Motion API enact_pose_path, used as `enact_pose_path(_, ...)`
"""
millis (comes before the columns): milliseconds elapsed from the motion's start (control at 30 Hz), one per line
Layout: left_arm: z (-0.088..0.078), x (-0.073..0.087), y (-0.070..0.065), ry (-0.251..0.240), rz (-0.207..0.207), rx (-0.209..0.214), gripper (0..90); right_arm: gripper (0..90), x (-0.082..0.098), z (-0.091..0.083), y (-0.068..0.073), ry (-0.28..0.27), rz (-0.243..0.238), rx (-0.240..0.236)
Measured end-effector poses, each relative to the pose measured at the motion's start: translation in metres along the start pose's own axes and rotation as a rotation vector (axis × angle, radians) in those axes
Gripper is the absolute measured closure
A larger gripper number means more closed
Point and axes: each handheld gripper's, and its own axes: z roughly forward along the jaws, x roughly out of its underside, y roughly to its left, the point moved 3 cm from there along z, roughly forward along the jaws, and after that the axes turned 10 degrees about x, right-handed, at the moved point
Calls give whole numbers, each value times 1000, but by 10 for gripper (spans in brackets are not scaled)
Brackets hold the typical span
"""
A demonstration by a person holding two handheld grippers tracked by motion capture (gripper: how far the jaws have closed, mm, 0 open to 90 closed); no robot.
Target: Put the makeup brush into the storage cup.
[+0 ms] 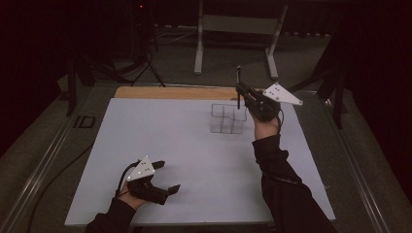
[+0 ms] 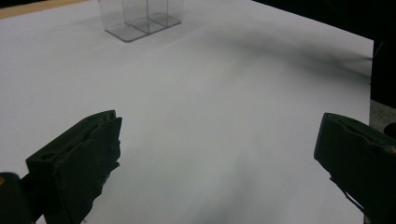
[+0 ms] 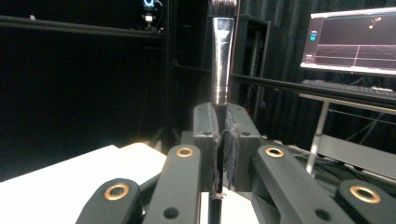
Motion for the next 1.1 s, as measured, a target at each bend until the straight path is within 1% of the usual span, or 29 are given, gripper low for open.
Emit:
enact_pose_path(67,0,0,0,-5,0,3,17,841,2,5,-1,2,13,5)
enact_pose_path(200,-1,-1,-1,-9,1,1,16,841,4,11,-4,-3,17,15)
enact_pose_path(267,-1,-1,-1,-12,-3,4,17,841,5,13,-5,-17,33,3)
enact_pose_path(333,-1,-1,-1,-12,-2,7,17,841,6,16,-7,-20,25,20)
enact_pose_path(533,-2,-1,0,-14,-1,7,17,841,14,23,-13,-15,46,42)
enact_pose_path(667,-2,-1,0,-14,1,3,17,841,21,27,-16,-23,60,61)
enact_pose_path(700,-2,-1,0,-16,3,3,17,841,23,28,-16,-19,63,70)
enact_pose_path(767,-2,-1,0,-16,2,4,17,842,29,31,-18,-9,80,69)
enact_pose_path(833,-2,-1,0,-17,2,7,17,841,34,34,-17,4,88,73)
enact_pose_path(933,-1,0,0,-17,-1,12,16,841,42,40,-15,33,76,78)
enact_pose_path(1100,-1,1,0,-7,6,5,17,842,52,45,-14,70,91,97)
